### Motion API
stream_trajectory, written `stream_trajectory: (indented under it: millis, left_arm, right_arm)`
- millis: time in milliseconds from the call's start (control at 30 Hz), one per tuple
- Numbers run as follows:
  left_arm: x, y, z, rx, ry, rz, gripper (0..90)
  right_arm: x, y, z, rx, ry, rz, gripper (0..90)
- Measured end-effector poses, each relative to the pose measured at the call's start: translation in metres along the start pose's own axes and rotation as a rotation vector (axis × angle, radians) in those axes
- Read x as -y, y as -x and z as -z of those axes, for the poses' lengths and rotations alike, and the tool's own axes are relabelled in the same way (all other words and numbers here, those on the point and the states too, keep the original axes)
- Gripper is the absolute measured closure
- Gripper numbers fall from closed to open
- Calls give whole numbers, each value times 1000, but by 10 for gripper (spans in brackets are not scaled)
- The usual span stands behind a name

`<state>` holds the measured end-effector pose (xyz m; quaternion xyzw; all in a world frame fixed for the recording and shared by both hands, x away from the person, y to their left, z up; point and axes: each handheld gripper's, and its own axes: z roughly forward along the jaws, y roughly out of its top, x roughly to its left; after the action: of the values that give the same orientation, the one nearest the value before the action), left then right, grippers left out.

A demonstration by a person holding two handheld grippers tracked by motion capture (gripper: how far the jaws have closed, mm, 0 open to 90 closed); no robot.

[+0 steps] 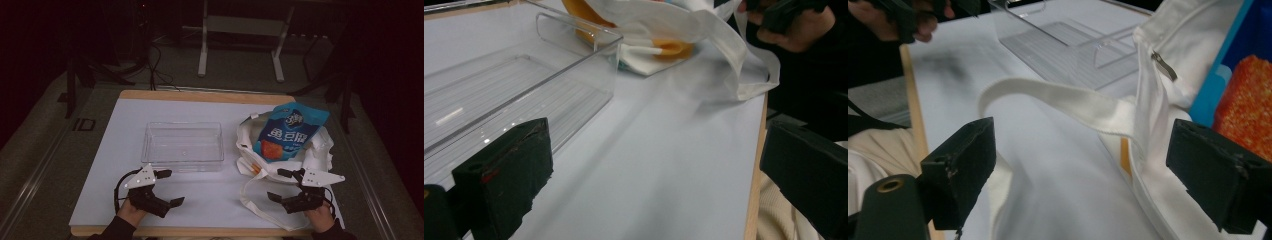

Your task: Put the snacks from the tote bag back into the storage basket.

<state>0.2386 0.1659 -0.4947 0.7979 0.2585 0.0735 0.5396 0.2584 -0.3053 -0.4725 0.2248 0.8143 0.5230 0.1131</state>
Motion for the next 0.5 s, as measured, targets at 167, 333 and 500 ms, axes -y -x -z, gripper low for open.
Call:
stream_trajectory:
  millis: [167,333,500]
  left_arm:
    - [-1,3,-2,14,-22,-8,9]
    - [-7,8,-2,5,-35,7,9]
    - [-15,12,-3,81,-28,7,9]
  right_arm:
    - [-1,0,2,-21,-16,0,119]
    - [-1,-1,8,-36,-65,18,119]
    - [-3,-2,11,-53,-59,6,120]
